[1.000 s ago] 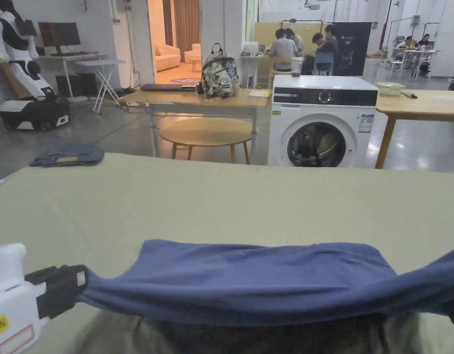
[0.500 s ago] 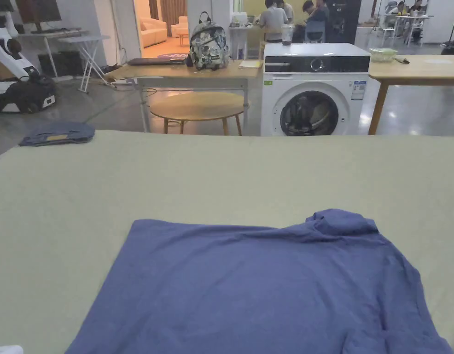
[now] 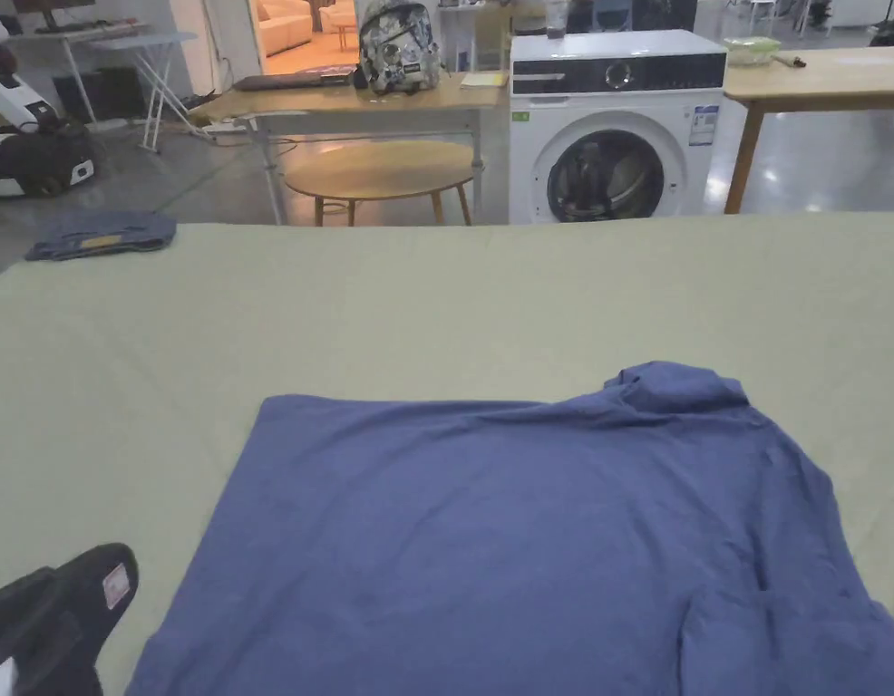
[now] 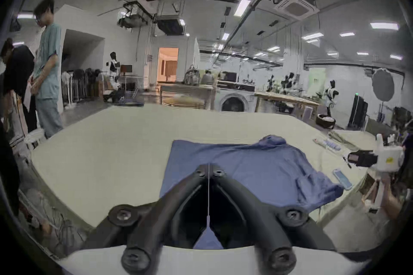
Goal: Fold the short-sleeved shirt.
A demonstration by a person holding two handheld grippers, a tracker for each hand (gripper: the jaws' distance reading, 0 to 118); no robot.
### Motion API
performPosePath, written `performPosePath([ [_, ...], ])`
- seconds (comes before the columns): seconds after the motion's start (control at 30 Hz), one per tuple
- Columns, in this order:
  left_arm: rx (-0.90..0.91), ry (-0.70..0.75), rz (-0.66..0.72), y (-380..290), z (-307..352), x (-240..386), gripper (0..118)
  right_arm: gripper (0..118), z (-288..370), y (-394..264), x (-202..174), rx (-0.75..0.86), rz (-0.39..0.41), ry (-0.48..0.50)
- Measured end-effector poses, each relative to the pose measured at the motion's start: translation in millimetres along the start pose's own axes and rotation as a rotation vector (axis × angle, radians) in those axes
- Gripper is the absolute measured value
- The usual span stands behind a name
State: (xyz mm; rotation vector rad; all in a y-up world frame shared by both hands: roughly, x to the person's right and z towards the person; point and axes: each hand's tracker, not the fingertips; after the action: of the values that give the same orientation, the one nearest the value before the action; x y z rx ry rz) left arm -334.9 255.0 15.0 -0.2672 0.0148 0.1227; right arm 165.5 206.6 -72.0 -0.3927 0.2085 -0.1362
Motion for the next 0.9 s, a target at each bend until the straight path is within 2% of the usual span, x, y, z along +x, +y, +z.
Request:
performPosePath([
  [0.07,-0.018,-0.032,0.026,-5.0,-2.7,-0.4,0,0,-9.4,-16.0,-9.0,-0.042,0.002,0.011],
  [0.1,-0.009,-0.018,0.024,-6.0,-4.0,-1.6,0,0,-13.7,-20.5,-11.5,-0.087,0.006,0.047],
  [0.27,-0.115,0.106,-0.005,-31.4,-8.8,-35.3,0,0,-9.8,-31.4,-27.0,-0.096,0.029,0.073],
  [0.3,-0.129,0.097,-0.014,-38.0,-11.5,-42.8,15,0,-8.6,-32.6,-27.2,-0.096,0.035,0.076],
  [0.33,-0.196,0.089,-0.021,-48.3,-15.9,-55.1,40,0,-5.6,-29.8,-28.8,-0.097,0.046,0.079],
  [0.37,-0.260,0.063,-0.006,-63.1,-20.3,-67.1,56,0,-5.4,-30.6,-28.5,-0.104,0.057,0.078],
  [0.5,-0.380,0.074,0.058,-111.5,-41.7,-92.1,54,0,-4.6,-31.7,-22.5,-0.130,0.050,0.068],
  [0.63,-0.450,0.078,0.058,-141.9,-64.5,-96.4,53,0,-3.2,-33.6,-11.1,-0.148,-0.011,0.036],
  [0.67,-0.456,0.081,0.055,-146.4,-68.9,-94.5,48,0,-2.5,-34.9,-8.5,-0.151,-0.022,0.029],
  [0.73,-0.435,0.134,0.013,-148.5,-73.3,-88.3,8,0,-0.1,-34.7,-3.1,-0.158,-0.033,0.009],
  [0.77,-0.461,0.169,-0.002,-148.0,-77.7,-87.5,4,0,1.5,-35.9,-1.7,-0.160,-0.031,-0.004],
  [0.83,-0.482,0.100,0.053,-148.9,-86.0,-86.2,3,0,6.1,-37.0,2.2,-0.160,-0.031,-0.025],
  [0.9,-0.500,0.133,-0.016,-150.1,-88.7,-80.6,3,0,10.6,-36.8,8.3,-0.158,-0.046,-0.041],
])
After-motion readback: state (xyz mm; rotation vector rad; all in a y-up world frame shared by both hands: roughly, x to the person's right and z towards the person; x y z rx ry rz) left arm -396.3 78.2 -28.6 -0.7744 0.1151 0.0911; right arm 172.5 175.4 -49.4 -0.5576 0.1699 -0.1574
